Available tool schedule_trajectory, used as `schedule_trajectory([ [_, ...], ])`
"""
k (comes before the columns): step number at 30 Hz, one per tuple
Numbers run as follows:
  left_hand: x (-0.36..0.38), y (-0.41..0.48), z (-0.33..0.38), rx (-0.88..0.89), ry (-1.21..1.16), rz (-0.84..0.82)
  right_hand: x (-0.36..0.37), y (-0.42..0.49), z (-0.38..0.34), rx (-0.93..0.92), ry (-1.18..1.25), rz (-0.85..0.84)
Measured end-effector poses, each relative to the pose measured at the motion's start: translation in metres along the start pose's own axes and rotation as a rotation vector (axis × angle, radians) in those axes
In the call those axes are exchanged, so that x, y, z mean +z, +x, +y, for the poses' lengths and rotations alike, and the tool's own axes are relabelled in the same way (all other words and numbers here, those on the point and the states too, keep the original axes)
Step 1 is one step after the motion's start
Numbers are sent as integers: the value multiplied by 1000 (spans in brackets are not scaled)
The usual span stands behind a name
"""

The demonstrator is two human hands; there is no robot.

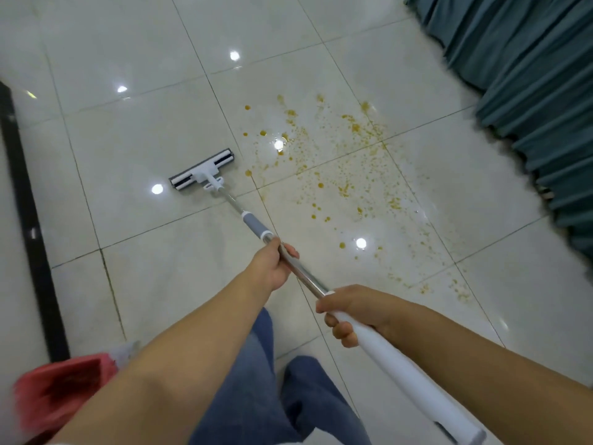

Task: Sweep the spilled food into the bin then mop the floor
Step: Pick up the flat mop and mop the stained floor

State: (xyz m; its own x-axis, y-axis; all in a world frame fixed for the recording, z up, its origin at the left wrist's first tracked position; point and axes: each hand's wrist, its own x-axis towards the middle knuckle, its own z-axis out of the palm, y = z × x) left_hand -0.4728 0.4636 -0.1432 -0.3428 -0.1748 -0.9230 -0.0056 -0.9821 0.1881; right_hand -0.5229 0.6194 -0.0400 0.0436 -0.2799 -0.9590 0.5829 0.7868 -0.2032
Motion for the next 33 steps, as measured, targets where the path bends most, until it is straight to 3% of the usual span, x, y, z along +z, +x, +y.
schedule_trajectory([
  [7,-15,-70,-135,-115,11,29,-35,-85,112,102,-173,36],
  [13,-17,-71,-128,-45,42,101,-24,-80,104,137,-261,61],
  [20,-49,-25,-11,104,32,117,56,-16,26,60,-178,-8],
  [33,-43,82,297,206,39,158,184,111,-253,58,-313,-61],
])
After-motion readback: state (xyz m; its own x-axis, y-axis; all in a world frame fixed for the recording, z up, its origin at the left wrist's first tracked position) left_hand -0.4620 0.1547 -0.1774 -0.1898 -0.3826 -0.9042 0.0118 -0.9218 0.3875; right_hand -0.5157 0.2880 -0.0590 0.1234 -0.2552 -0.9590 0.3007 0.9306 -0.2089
